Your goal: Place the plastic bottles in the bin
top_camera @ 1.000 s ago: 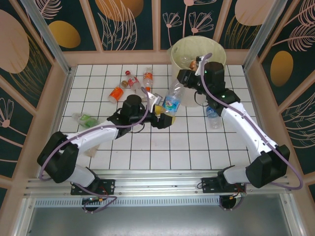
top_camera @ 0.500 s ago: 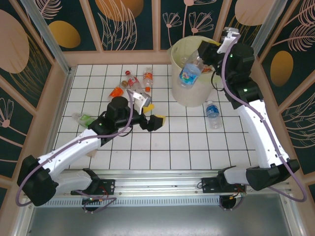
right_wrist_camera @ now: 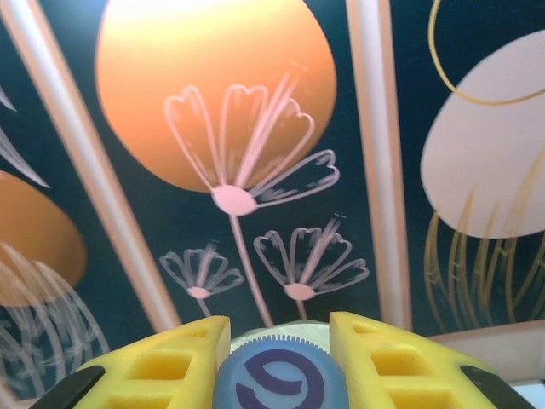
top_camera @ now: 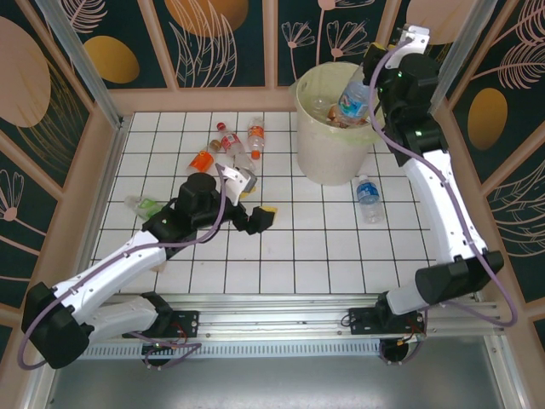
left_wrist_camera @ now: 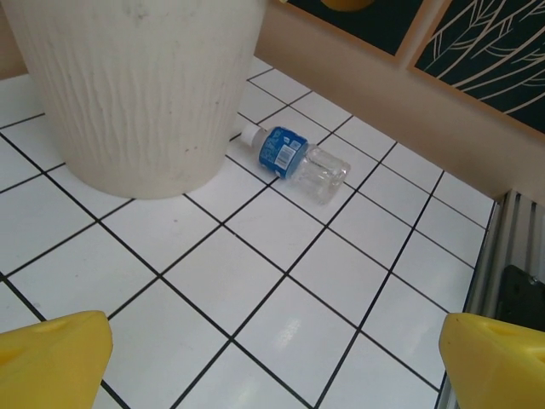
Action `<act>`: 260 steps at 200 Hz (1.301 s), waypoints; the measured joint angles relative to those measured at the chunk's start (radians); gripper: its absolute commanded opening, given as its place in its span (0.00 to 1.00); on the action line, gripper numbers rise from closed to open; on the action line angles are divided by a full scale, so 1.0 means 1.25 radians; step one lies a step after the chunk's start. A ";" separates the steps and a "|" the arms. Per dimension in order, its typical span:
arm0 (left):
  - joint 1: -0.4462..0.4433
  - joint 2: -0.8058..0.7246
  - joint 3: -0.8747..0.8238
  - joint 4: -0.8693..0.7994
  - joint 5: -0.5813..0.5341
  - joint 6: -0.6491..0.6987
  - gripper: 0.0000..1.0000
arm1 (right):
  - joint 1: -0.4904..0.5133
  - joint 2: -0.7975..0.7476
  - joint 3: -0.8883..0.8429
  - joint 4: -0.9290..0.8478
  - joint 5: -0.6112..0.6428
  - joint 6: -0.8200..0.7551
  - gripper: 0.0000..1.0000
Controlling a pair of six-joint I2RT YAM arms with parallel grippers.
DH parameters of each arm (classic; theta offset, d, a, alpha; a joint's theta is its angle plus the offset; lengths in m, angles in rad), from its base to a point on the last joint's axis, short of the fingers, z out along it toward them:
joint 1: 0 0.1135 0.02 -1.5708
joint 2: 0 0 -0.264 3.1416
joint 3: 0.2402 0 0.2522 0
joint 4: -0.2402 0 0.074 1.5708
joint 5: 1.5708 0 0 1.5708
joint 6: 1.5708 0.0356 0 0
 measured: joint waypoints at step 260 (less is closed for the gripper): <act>0.000 0.031 -0.009 -0.013 -0.006 0.009 0.98 | -0.108 0.367 0.129 -0.110 -0.062 -0.015 0.33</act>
